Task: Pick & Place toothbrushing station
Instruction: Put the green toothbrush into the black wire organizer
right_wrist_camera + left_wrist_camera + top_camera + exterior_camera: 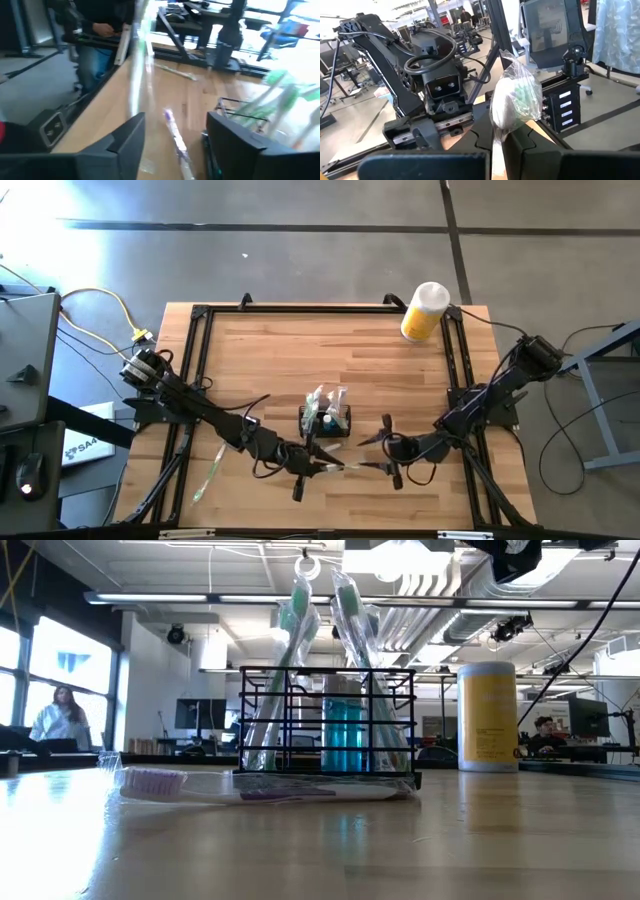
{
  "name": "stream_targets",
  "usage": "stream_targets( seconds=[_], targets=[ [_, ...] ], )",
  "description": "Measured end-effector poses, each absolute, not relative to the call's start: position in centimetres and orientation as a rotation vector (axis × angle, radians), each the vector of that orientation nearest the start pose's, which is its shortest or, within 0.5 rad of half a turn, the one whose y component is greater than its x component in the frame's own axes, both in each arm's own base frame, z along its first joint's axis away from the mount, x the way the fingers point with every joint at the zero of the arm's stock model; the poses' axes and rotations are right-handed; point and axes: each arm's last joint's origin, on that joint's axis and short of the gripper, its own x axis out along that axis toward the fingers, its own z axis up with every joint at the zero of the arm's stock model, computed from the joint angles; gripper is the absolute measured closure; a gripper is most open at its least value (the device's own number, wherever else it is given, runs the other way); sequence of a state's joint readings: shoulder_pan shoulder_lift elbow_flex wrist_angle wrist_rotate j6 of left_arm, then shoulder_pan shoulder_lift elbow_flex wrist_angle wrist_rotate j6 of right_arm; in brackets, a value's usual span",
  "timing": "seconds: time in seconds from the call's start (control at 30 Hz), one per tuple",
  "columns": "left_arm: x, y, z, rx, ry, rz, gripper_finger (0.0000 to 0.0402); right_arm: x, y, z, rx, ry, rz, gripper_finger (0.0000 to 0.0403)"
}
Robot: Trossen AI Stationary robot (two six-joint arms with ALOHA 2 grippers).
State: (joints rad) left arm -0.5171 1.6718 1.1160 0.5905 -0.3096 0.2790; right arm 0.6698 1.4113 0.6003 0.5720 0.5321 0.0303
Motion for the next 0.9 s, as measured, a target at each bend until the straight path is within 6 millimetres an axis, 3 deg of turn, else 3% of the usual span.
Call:
stream_targets(
  seconds=[0.3,0.53,0.9],
  targets=[
    [33.6,-18.1,29.1,0.266,-0.058,-0.202,0.0394,22.4,16.6,20.5,-0.176,0.203,0.043,0.0133],
    [33.5,-18.1,29.1,0.266,-0.053,-0.189,0.0394,22.3,16.6,20.5,-0.191,0.200,0.022,0.0129],
    [30.8,-18.6,31.6,0.224,0.043,-0.046,0.0394,20.0,17.7,21.8,-0.248,0.141,-0.142,0.0129]
  ],
)
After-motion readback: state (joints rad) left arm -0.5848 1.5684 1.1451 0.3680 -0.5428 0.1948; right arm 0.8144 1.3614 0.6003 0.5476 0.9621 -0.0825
